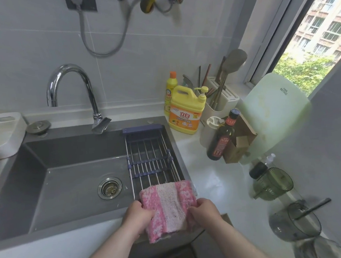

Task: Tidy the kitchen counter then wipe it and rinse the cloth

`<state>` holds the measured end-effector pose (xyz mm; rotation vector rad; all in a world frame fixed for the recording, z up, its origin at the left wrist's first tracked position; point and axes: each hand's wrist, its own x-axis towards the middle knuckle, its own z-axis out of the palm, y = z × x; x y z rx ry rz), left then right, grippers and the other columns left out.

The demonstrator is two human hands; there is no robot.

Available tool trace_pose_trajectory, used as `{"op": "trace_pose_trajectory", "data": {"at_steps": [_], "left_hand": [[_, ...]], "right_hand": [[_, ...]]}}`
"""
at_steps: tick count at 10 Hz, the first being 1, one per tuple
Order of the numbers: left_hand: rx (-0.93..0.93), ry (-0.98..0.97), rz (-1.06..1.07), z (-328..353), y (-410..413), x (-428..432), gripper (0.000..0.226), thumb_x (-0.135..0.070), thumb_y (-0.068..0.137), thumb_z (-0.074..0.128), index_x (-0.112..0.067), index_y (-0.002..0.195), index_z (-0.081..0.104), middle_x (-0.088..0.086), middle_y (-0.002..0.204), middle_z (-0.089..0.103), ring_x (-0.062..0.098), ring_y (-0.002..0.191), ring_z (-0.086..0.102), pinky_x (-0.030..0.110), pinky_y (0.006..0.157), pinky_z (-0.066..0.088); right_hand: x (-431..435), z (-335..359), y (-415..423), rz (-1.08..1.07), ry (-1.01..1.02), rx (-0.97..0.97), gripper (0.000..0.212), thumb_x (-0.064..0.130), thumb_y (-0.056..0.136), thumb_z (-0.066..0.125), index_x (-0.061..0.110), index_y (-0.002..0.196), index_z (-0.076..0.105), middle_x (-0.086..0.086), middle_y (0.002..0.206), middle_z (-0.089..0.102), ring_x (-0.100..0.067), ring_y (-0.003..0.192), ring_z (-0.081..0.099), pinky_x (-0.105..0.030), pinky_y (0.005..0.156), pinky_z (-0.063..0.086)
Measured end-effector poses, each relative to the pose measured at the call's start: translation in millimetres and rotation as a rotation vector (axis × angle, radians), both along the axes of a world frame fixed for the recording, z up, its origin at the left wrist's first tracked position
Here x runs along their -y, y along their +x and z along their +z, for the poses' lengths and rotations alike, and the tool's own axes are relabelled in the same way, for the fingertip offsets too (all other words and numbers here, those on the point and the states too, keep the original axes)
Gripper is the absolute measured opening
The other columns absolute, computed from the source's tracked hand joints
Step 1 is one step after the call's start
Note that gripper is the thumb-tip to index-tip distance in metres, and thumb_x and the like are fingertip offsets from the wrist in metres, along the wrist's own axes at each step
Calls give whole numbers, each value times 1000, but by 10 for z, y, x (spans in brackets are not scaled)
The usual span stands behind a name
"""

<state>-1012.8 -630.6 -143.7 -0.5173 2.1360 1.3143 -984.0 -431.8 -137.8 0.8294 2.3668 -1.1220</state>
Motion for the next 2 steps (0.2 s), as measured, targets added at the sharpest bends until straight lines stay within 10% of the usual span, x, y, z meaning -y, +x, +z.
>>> {"op": "trace_pose_trajectory", "data": {"at_steps": [2], "left_hand": [[-217,-119,-189,258,10,304,15,-35,87,56,-21,93,53,-2,80,58,16,63,54,26,57,45]], "right_hand": [[3,213,27,84,110,-84,31,22,89,52,12,117,60,-4,108,67,-19,97,64,-30,83,52]]}}
